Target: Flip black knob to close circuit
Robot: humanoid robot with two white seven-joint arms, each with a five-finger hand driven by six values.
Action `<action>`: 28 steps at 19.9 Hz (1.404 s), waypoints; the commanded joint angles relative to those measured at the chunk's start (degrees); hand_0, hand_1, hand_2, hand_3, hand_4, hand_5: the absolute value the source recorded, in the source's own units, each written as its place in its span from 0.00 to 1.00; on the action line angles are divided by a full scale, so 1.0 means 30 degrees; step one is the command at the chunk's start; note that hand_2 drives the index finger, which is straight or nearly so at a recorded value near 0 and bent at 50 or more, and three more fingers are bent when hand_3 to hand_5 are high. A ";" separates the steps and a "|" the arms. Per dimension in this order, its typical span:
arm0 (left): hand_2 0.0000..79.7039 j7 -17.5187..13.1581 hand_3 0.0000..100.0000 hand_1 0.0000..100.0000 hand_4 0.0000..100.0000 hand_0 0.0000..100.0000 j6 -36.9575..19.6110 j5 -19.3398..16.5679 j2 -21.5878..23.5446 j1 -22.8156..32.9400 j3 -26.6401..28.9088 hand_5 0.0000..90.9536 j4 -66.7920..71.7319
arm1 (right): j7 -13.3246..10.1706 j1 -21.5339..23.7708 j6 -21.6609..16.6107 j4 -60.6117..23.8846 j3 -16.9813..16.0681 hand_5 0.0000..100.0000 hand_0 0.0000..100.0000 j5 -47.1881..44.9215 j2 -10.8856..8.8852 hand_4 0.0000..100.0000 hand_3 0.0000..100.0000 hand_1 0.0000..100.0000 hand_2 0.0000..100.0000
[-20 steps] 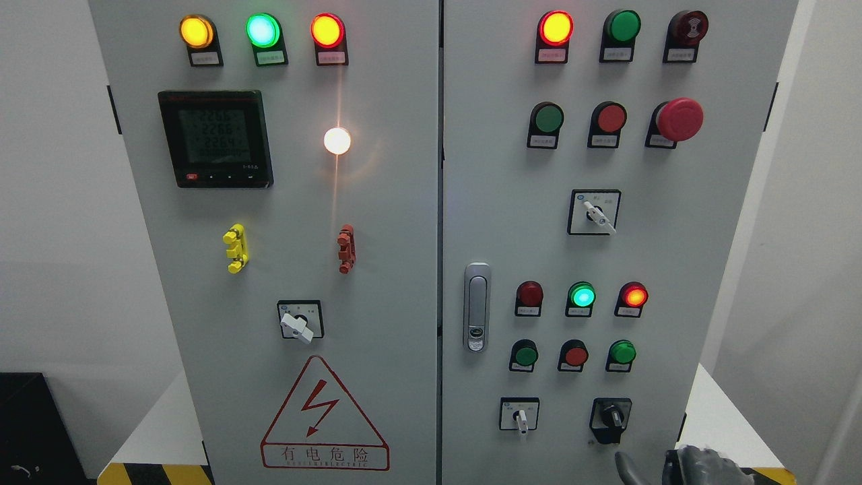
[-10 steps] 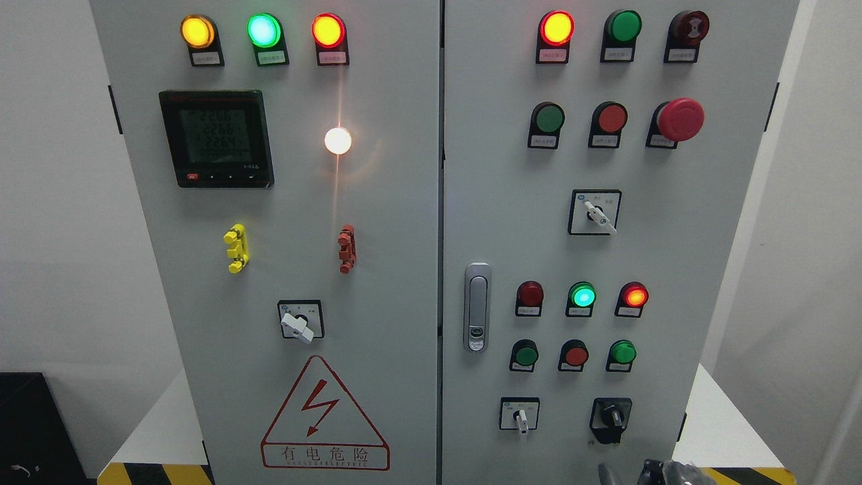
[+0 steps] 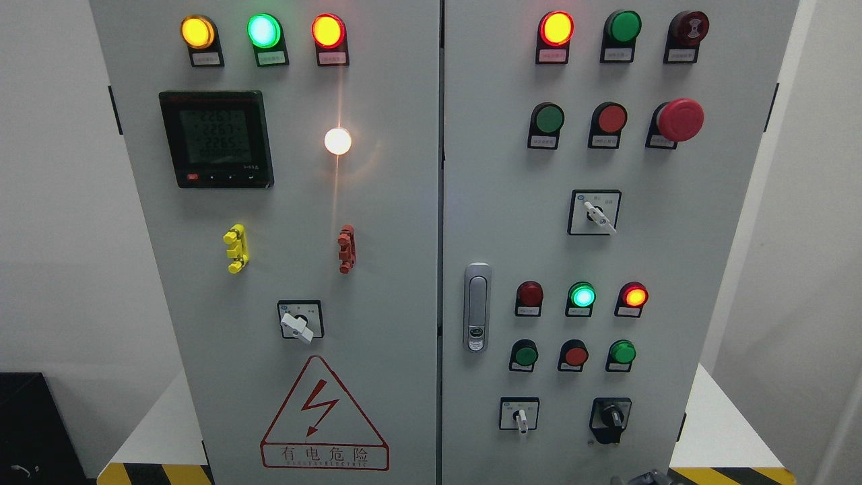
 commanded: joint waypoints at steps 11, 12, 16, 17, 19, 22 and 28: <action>0.00 0.0004 0.00 0.56 0.00 0.12 -0.0016 0.0000 0.0000 0.0000 -0.0017 0.00 0.0017 | 0.0189 0.2517 -0.2069 -0.2832 0.0785 0.17 0.00 -0.8710 -0.0176 0.25 0.28 0.01 0.17; 0.00 0.0004 0.00 0.56 0.00 0.12 -0.0016 0.0000 0.0000 0.0000 0.0012 0.00 0.0017 | 0.0336 0.2517 -0.2157 -0.2832 0.0756 0.14 0.00 -0.8768 -0.0148 0.22 0.24 0.00 0.14; 0.00 0.0004 0.00 0.56 0.00 0.12 -0.0016 0.0000 0.0000 0.0000 0.0012 0.00 -0.0012 | 0.1039 0.2751 -0.2683 -0.2832 0.0433 0.05 0.00 -0.9091 -0.0177 0.12 0.15 0.00 0.07; 0.00 0.0004 0.00 0.56 0.00 0.12 -0.0016 0.0000 0.0000 0.0000 -0.0017 0.00 0.0017 | 0.1156 0.2868 -0.2801 -0.2861 0.0433 0.04 0.00 -0.9120 -0.0177 0.11 0.14 0.00 0.06; 0.00 0.0004 0.00 0.56 0.00 0.12 -0.0016 0.0000 0.0000 0.0000 -0.0017 0.00 0.0017 | 0.1303 0.3014 -0.2977 -0.2861 0.0317 0.00 0.00 -0.9120 -0.0177 0.07 0.10 0.00 0.04; 0.00 0.0004 0.00 0.56 0.00 0.12 -0.0016 0.0000 0.0000 0.0000 0.0012 0.00 -0.0012 | 0.1304 0.3161 -0.3094 -0.2861 0.0228 0.00 0.00 -0.9149 -0.0177 0.05 0.08 0.00 0.02; 0.00 0.0004 0.00 0.56 0.00 0.12 -0.0016 0.0000 0.0000 0.0000 0.0012 0.00 -0.0012 | 0.1304 0.3658 -0.3826 -0.2890 0.0228 0.00 0.00 -0.9354 -0.0265 0.05 0.07 0.00 0.02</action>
